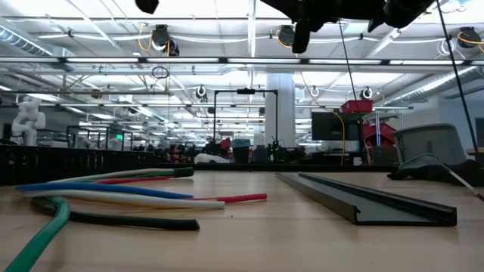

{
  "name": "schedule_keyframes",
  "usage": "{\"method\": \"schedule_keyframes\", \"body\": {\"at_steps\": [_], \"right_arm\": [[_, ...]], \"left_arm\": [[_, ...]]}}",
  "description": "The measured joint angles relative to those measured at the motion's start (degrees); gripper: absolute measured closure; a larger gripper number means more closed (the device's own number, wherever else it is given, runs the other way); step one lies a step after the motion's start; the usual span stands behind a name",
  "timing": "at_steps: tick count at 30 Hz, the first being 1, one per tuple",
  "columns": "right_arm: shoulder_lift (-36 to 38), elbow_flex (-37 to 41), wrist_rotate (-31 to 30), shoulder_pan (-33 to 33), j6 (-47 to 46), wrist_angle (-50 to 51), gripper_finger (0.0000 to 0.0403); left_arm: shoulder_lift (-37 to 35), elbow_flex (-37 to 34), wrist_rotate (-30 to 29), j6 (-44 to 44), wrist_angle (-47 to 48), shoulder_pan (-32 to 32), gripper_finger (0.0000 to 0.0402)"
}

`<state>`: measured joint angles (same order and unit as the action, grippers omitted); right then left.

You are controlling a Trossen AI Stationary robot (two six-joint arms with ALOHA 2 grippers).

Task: Ziptie cables
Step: Prepare the zip tie

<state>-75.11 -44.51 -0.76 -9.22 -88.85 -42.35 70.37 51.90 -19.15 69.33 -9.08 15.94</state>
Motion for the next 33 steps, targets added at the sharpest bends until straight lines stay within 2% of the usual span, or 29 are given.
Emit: {"method": "schedule_keyframes", "body": {"at_steps": [5, 17, 20, 24, 29, 31, 33], "right_arm": [[0.00, 0.00, -1.16, 0.36, -0.07, 0.70, 0.0403], [0.00, 0.00, -2.40, 0.34, -0.29, 0.74, 0.0403], [0.00, 0.00, -2.68, -0.18, 0.57, 0.88, 0.0403], [0.00, -0.01, -2.59, -0.60, 0.58, 1.03, 0.0403], [0.00, 0.00, -2.35, -0.91, 1.03, 1.05, 0.0403], [0.00, 0.00, -2.38, -0.99, 1.29, 1.03, 0.0403], [0.00, 0.00, -2.34, -0.96, 1.66, 1.04, 0.0403]], "left_arm": [[2.28, 0.00, 0.79, 0.18, -6.07, 0.00, 0.0223], [4.15, 0.00, 2.81, -0.15, -7.61, 1.12, 0.0224], [4.15, 0.00, 2.79, -3.61, -8.29, 2.10, 0.0232], [4.15, 0.02, 2.73, -5.87, -10.35, 3.40, 0.0271], [4.15, 1.20, 2.42, -7.53, -9.53, 3.98, 0.0347], [4.15, 2.04, 0.95, -7.58, -9.87, 4.05, 0.0379], [4.15, 2.61, -0.83, -8.52, -9.67, 4.03, 0.0395]]}}
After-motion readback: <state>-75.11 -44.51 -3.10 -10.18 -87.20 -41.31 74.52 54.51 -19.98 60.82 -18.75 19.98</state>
